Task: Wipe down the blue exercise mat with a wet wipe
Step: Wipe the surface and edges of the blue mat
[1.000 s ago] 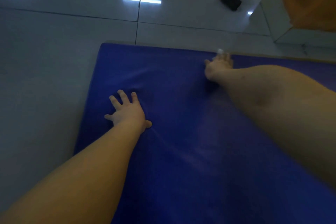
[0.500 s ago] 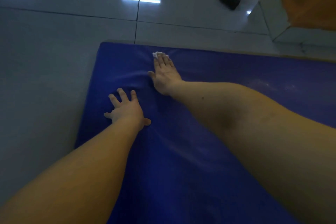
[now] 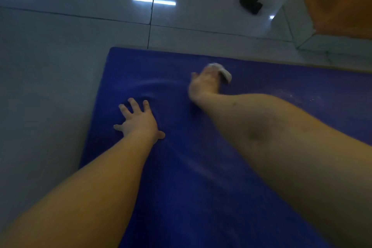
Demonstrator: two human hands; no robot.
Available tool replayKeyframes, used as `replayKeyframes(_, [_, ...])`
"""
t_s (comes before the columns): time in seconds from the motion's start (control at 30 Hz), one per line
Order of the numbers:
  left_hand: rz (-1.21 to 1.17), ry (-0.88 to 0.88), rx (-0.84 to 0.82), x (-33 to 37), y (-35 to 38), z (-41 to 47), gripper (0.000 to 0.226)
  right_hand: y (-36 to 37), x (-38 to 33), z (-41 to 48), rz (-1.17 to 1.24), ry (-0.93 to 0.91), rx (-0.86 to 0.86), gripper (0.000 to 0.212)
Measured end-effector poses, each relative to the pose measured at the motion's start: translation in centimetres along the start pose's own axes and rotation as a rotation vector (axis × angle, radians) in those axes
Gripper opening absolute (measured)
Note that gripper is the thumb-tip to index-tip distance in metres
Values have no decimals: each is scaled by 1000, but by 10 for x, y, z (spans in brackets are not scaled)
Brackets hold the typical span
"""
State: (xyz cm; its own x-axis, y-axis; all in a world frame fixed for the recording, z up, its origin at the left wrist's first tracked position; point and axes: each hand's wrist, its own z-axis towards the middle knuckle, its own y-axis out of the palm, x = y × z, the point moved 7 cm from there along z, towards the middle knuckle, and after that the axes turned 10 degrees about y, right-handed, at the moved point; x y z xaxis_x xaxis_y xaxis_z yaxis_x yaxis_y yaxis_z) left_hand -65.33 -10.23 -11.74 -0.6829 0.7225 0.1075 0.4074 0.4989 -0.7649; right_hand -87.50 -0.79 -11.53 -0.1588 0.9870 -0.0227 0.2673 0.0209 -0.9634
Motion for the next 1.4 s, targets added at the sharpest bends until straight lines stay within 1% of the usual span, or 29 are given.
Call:
replayKeyframes(0.03, [-3, 0, -2, 0, 0, 0, 129, 6, -31, -21, 12, -144, 18, 72])
replayKeyframes(0.1, [-6, -1, -8, 0, -1, -1, 128, 21, -78, -67, 77, -396, -80, 70])
replayKeyframes(0.13, [-10, -1, -12, 0, -1, -1, 128, 27, -92, -85, 87, -480, -136, 71])
replayKeyframes(0.17, [-11, -4, -12, -1, -2, -2, 127, 33, -98, -93, 68, -512, -151, 74])
replayKeyframes(0.23, [-7, -10, -11, -1, -2, -3, 127, 32, -96, -92, 53, -488, -113, 76])
replayKeyframes(0.27, [-2, -11, -10, -1, -2, -3, 127, 25, -91, -90, 85, -466, -67, 72])
replayKeyframes(0.3, [5, -6, -12, 1, -2, -4, 127, 16, -84, -88, 118, -456, -5, 64])
replayKeyframes(0.37, [14, -5, -10, 2, -2, -4, 127, -5, -72, -91, 191, -506, 127, 36])
replayKeyframes(0.4, [15, -7, -9, 2, -2, -4, 127, -10, -67, -91, 214, -536, 151, 26])
replayKeyframes(0.43, [16, -7, -8, 2, -2, -4, 127, -12, -60, -88, 248, -543, 133, 22])
replayKeyframes(0.47, [16, -6, -5, 2, -2, -4, 127, -10, -53, -83, 284, -529, 84, 24])
replayKeyframes(0.5, [15, -6, 0, 2, -1, -5, 127, -7, -48, -78, 313, -517, 32, 32])
replayKeyframes(0.57, [15, -3, 3, 2, -1, -5, 128, -4, -39, -66, 323, -461, -23, 58])
replayKeyframes(0.6, [14, -1, 2, 2, -1, -4, 128, -4, -34, -61, 316, -418, -21, 66])
replayKeyframes(0.63, [14, 2, 0, 2, -1, -4, 129, -7, -30, -56, 303, -377, 10, 65])
replayKeyframes(0.67, [16, 4, 1, 2, -1, -4, 129, -11, -28, -53, 271, -355, 70, 57])
replayKeyframes(0.7, [17, 5, 4, 2, 0, -4, 129, -15, -26, -53, 224, -358, 138, 45])
replayKeyframes(0.73, [17, 5, 6, 1, 0, -4, 129, -18, -27, -54, 180, -384, 196, 32])
replayKeyframes(0.77, [15, 5, 6, 1, 0, -4, 129, -17, -28, -57, 162, -427, 217, 22])
replayKeyframes(0.8, [13, 4, 7, 1, 0, -4, 129, -12, -31, -60, 174, -479, 206, 19])
replayKeyframes(0.87, [13, 2, 4, 1, 1, -3, 129, 2, -35, -71, 217, -553, 133, 25])
replayKeyframes(0.93, [17, -1, 1, 1, 2, -2, 130, 12, -36, -77, 229, -622, 122, 29])
replayKeyframes(1.0, [20, -5, -1, 2, 3, -2, 130, 12, -33, -75, 206, -686, 130, 24])
replayKeyframes(1.07, [26, -5, 3, 2, 0, -3, 130, 7, -36, -69, 157, -729, 102, 22])
replayKeyframes(1.13, [19, 0, -7, 4, 1, -4, 131, -5, -44, -62, 127, -695, 172, 23])
replayKeyframes(1.2, [22, -3, -7, 3, 0, -3, 130, -9, -59, -50, 193, -607, 203, 26])
replayKeyframes(1.23, [21, -5, -6, 3, -1, -4, 130, -6, -73, -51, 190, -614, 177, 28])
replayKeyframes(1.33, [29, -2, -2, 1, -1, -3, 130, 9, -103, -65, 128, -737, -15, 31])
replayKeyframes(1.4, [30, 2, 3, 1, 0, -3, 129, 10, -102, -65, 61, -808, 31, 38])
